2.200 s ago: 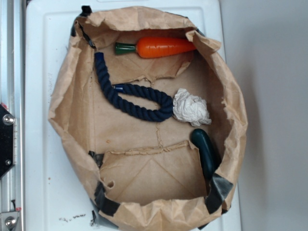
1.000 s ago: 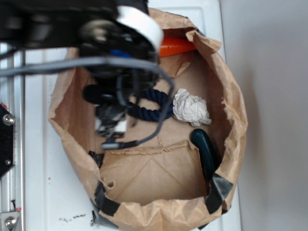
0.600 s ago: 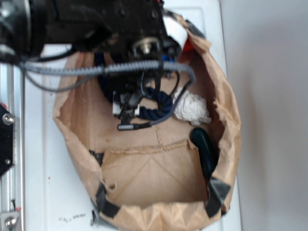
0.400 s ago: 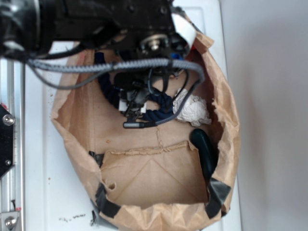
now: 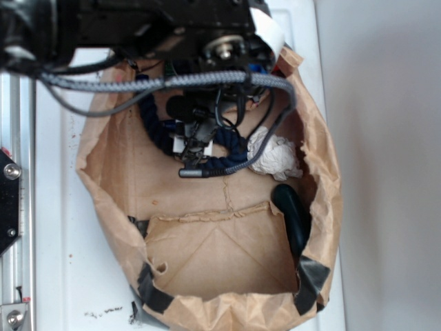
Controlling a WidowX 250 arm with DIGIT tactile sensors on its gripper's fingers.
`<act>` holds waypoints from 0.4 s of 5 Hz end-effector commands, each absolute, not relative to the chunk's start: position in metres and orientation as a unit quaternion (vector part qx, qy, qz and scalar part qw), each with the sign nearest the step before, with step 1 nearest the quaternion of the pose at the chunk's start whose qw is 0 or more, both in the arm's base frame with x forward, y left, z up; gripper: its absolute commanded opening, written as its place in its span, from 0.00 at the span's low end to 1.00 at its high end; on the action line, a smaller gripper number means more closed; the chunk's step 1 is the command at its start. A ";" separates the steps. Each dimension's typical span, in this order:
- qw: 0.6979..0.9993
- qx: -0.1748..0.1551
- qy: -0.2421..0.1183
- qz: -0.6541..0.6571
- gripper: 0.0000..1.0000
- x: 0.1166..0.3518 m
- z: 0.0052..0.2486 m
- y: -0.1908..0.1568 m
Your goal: Grab the carrot.
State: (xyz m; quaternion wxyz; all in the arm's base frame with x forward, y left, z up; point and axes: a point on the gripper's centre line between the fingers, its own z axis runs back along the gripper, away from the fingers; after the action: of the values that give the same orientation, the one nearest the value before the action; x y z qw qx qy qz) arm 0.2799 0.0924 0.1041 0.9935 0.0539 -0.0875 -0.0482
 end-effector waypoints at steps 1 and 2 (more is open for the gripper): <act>0.991 0.064 -0.108 -0.034 1.00 0.286 0.119 0.102; 0.992 0.065 -0.103 -0.027 1.00 0.299 0.100 0.115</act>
State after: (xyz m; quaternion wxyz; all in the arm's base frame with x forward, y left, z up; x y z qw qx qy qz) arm 0.2925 0.1041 0.0795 0.9951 0.0507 -0.0754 -0.0395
